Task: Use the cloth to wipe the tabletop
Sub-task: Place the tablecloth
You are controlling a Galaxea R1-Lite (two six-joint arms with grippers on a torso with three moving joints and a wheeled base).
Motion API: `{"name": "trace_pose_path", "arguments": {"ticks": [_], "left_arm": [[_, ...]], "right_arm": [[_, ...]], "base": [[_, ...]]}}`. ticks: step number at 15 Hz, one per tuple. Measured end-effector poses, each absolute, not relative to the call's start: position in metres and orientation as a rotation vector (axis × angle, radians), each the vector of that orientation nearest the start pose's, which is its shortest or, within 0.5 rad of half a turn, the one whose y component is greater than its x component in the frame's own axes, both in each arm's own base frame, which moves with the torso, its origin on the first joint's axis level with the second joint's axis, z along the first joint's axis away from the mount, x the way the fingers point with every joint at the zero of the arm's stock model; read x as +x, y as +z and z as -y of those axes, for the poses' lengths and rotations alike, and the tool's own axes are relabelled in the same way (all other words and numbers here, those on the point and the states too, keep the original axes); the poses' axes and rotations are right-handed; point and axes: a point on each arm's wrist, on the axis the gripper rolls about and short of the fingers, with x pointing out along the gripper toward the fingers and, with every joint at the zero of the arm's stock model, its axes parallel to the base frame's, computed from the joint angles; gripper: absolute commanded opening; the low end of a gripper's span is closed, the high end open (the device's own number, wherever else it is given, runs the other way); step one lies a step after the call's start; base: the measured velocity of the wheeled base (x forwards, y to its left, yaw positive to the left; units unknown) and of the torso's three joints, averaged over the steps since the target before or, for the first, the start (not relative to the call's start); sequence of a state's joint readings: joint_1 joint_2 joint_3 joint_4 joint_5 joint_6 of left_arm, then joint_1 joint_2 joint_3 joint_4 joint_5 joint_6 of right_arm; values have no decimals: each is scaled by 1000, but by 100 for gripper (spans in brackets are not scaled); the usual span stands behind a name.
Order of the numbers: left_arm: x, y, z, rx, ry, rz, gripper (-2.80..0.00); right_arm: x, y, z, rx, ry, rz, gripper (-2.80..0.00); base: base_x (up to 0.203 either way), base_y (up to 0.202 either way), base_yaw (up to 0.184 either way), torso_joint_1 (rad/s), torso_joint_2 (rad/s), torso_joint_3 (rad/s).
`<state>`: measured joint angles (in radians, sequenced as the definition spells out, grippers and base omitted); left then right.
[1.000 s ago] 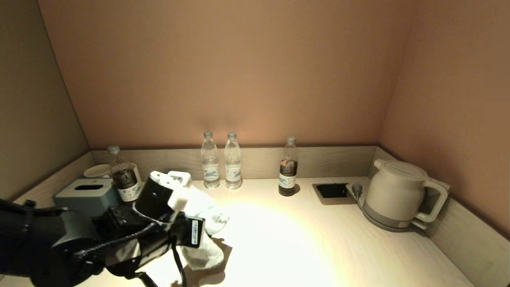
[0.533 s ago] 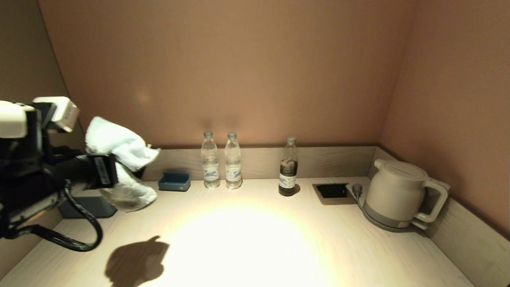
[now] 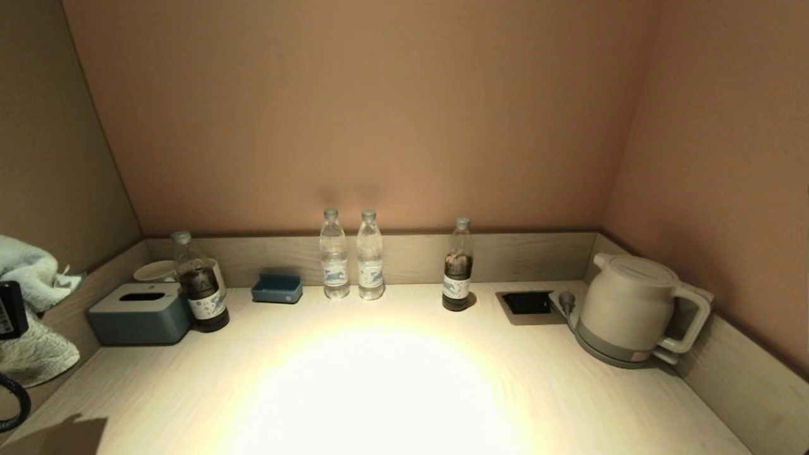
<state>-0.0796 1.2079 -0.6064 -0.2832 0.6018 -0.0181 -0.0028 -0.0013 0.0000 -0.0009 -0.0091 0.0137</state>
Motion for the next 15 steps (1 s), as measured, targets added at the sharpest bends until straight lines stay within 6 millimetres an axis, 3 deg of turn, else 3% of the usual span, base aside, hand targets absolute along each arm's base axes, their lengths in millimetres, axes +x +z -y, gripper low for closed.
{"name": "trace_pose_path", "arguments": {"ticks": [4,9,15], "left_arm": [[171,195,-15,102,608,-372,-280],[186,176,-31,137,703,-466,-280],[204,158,-36,202,743,-571,-280]], "right_arm": [[-23,76,0,13,-11,3,-280],[-23,76,0,14,-12,3,-280],[-23,76,0,14,-12,3,-280]], "base": [[0,0,0,0,0,0],[0,0,0,0,0,0],[0,0,0,0,0,0]]}}
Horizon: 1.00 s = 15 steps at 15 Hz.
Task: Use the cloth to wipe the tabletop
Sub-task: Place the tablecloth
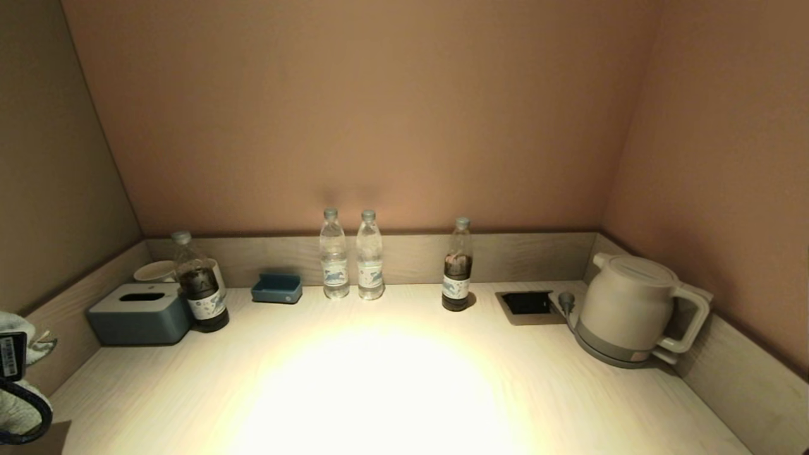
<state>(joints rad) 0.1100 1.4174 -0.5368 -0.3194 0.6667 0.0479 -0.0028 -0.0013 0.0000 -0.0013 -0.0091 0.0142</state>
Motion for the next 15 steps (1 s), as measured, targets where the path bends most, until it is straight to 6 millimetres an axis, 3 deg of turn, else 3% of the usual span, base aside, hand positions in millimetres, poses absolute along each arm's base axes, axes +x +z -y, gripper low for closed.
{"name": "trace_pose_path", "arguments": {"ticks": [9,15], "left_arm": [[237,138,-42,273,770,-678,-280],[273,123,-62,178,854,-555,-280]], "right_arm": [[-23,76,0,14,-11,3,-280],[-23,76,0,14,-12,3,-280]], "base": [[0,0,0,0,0,0],[0,0,0,0,0,0]]}}
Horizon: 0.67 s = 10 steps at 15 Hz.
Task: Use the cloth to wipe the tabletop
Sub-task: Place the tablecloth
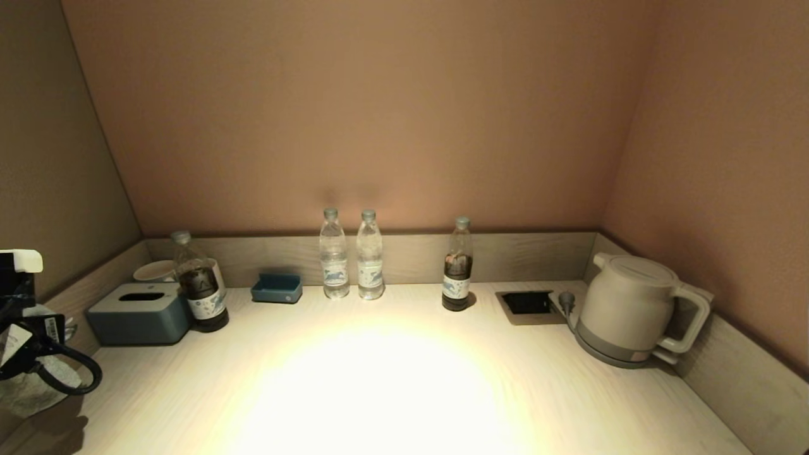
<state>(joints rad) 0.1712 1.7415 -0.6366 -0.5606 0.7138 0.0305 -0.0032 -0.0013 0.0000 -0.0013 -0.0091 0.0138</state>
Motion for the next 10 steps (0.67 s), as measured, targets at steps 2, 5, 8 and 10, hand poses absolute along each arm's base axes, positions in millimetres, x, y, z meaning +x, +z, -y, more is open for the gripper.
{"name": "trace_pose_path", "arguments": {"ticks": [2,5,8,10], "left_arm": [[283,114,-66,142,866,-487,-280],[295,101,-69,90,870,-346,-280],[300,88,-70,67,874,-282,-280],[298,78,-70,62,875,-257,-280]], "right_arm": [[-23,76,0,14,-12,3,-280],[-23,76,0,14,-11,3,-280],[-23,76,0,14,-12,3,-280],[-23,76,0,14,-12,2,-280]], "base": [[0,0,0,0,0,0],[0,0,0,0,0,0],[0,0,0,0,0,0],[0,0,0,0,0,0]]}}
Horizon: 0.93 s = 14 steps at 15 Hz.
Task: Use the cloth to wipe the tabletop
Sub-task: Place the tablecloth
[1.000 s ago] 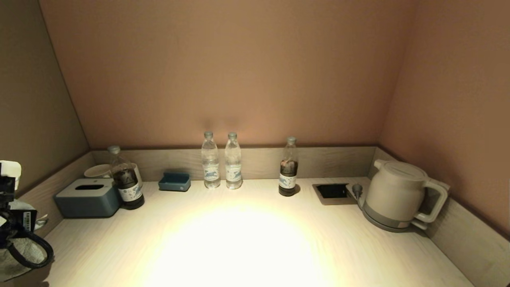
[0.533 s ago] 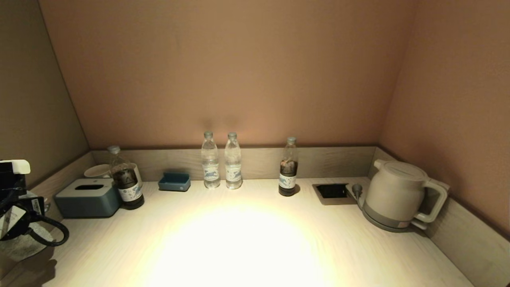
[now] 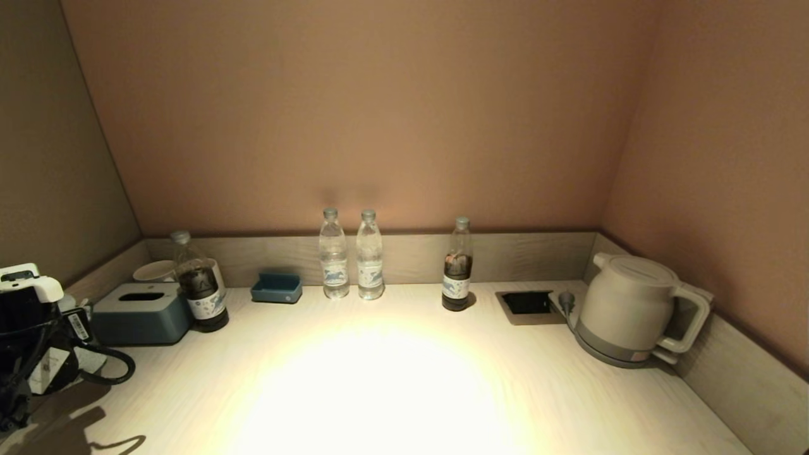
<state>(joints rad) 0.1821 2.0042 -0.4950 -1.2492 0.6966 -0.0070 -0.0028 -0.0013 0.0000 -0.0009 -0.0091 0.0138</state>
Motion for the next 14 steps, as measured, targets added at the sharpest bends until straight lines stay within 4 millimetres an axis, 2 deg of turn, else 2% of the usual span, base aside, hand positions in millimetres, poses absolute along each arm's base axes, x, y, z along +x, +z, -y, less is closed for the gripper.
{"name": "trace_pose_path", "arguments": {"ticks": [5,6,10,14], "left_arm": [[295,62,-69,63,872,-285,-280],[295,61,-69,64,874,-288,0],[297,63,-69,69,875,-282,0],[299,76,-69,101,869,-271,0]], "right_arm": [[-23,76,0,13,-11,3,-280],[-23,76,0,14,-11,3,-280],[-23,76,0,14,-12,3,-280],[-23,76,0,14,-11,3,-280]], "base": [[0,0,0,0,0,0],[0,0,0,0,0,0],[0,0,0,0,0,0],[0,0,0,0,0,0]]}}
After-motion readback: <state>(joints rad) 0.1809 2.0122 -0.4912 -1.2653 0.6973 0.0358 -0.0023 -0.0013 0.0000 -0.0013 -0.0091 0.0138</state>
